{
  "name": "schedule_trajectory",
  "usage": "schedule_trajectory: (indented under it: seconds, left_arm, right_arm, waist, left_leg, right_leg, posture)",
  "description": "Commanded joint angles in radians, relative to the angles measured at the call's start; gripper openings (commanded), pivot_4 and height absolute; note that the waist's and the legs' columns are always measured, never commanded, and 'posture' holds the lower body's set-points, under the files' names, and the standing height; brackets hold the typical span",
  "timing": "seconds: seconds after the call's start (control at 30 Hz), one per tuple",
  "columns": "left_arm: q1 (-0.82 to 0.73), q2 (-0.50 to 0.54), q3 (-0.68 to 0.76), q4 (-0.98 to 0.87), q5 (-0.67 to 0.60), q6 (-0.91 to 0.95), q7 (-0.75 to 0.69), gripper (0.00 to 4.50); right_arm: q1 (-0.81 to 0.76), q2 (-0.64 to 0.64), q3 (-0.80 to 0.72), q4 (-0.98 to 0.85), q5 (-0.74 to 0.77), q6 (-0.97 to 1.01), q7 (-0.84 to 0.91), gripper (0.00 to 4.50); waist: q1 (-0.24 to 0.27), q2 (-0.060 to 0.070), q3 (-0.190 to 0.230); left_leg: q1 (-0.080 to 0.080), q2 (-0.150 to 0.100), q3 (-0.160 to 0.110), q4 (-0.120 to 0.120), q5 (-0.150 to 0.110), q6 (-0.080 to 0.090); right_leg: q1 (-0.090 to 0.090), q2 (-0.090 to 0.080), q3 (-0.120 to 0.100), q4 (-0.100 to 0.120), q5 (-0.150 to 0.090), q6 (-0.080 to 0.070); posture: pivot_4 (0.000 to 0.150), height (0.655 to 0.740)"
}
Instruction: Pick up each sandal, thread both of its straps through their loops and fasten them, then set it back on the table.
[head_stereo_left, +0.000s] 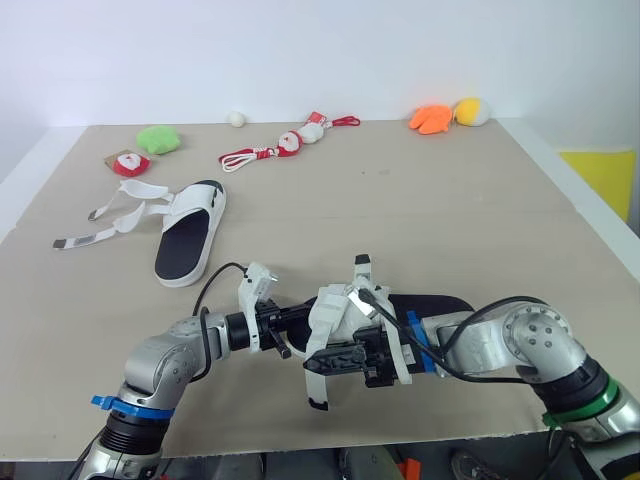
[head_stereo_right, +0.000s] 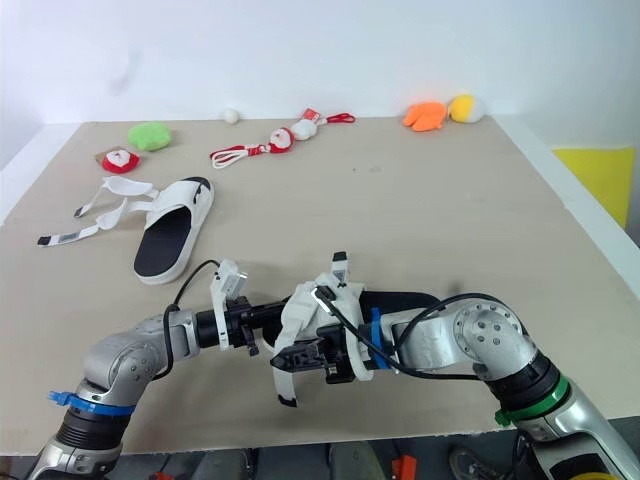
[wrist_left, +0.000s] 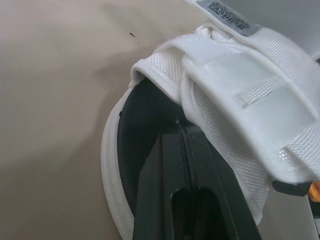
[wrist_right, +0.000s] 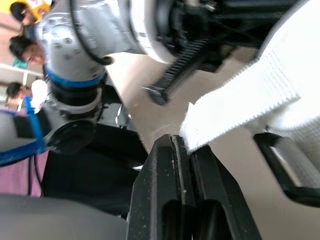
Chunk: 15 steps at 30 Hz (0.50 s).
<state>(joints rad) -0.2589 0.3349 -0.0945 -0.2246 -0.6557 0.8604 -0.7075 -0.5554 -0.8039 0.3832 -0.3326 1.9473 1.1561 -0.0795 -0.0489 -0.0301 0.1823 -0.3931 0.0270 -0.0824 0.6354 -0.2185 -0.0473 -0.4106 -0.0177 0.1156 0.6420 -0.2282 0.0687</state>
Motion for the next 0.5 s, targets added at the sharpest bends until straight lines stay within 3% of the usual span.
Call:
schedule_trajectory:
  seconds: [0.03, 0.33, 0.5]
  left_arm:
    - [0.003, 0.005, -0.020, 0.025, 0.015, 0.022, 0.012, 0.00]
    - [0.001, -0.005, -0.024, 0.034, 0.021, 0.013, 0.014, 0.00]
    - [-0.001, -0.005, -0.020, 0.040, 0.024, 0.008, 0.013, 0.00]
  right_arm:
    - [-0.090, -0.006, -0.046, 0.037, 0.025, 0.031, 0.075, 0.05]
    - [-0.372, 0.084, -0.051, 0.458, 0.025, 0.236, 0.166, 0.05]
    - [-0.391, 0.078, -0.035, 0.517, 0.025, 0.287, 0.114, 0.05]
  waist:
    - [0.000, 0.000, 0.000]
    - [-0.003, 0.001, 0.000]
    - [0.003, 0.001, 0.000]
  left_leg:
    - [0.000, 0.000, 0.000, 0.000, 0.000, 0.000]
    - [0.001, 0.000, 0.001, 0.001, 0.002, 0.003]
    - [-0.004, -0.001, 0.000, 0.000, 0.000, 0.005]
  right_leg:
    - [0.000, 0.000, 0.000, 0.000, 0.000, 0.000]
    - [0.000, 0.001, 0.000, 0.000, 0.003, -0.003]
    - [-0.002, 0.000, 0.000, 0.000, -0.001, -0.003]
  posture:
    - [0.150, 0.7400]
    - [0.150, 0.7400]
    - [0.150, 0.7400]
